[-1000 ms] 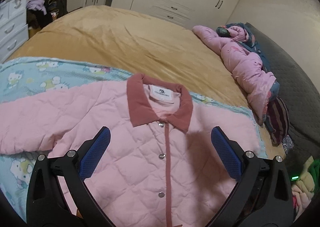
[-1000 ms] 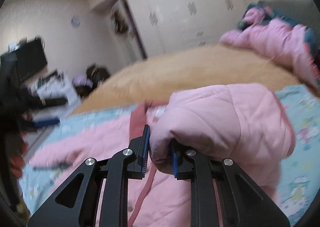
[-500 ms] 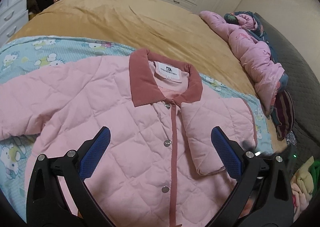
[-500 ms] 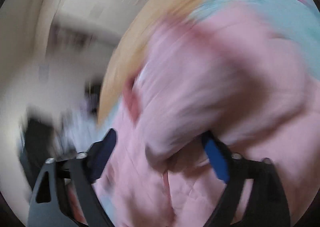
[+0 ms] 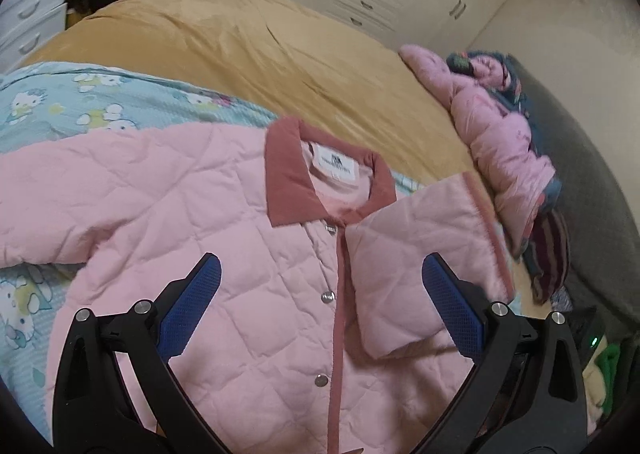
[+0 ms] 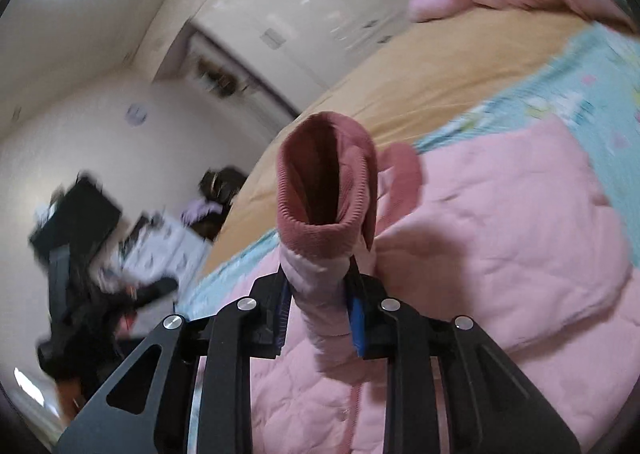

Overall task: Fold large clothes
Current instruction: 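Fold the sleeve across the jacket front and open the right gripper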

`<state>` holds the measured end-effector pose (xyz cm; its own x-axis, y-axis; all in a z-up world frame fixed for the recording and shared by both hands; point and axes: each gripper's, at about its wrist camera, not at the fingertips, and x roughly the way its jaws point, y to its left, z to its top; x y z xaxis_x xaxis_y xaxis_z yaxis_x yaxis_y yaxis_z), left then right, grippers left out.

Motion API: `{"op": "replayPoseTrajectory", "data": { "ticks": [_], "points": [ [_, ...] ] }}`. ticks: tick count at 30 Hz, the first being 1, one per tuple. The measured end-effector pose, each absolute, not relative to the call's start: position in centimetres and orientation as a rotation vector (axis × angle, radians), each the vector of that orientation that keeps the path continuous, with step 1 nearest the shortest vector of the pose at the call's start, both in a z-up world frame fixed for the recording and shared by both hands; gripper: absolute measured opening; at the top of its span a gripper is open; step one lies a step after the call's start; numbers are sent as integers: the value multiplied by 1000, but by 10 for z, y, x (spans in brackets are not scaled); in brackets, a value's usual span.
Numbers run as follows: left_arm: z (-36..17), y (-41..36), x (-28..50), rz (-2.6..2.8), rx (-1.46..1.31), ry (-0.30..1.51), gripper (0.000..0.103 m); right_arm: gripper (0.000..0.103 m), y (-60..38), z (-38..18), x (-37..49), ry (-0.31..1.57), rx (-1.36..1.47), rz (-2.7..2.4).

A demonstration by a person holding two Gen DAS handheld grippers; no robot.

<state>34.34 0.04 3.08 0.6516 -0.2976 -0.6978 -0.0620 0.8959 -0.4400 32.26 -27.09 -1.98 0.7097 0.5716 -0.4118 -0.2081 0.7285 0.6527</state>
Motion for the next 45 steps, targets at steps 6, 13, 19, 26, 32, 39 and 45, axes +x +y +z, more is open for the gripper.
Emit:
{"op": "replayPoseTrajectory", "data": {
  "ticks": [6,13,19,26,32,39,45],
  "points": [
    [35,30,341,-118,-511,838,94,26,-226,-29,327,738,517,543],
    [23,47,342,-132,-561,849,94,68,-211,-26,318,786,459,653],
    [2,51,344,-147,-605,892,94,68,-248,-30,328,789,537,571],
    [-48,53,356,-133,-621,1001,94,69,-294,-36,335,793,596,427],
    [-84,36,359,-122,-547,1062,73,69,-322,-41,338,778,612,351],
    [-75,33,354,-136,-459,996,2,68,-360,-44,337,746,657,268],
    [-7,43,337,-174,-399,779,1,63,-406,-42,327,686,676,137]
  ]
}}
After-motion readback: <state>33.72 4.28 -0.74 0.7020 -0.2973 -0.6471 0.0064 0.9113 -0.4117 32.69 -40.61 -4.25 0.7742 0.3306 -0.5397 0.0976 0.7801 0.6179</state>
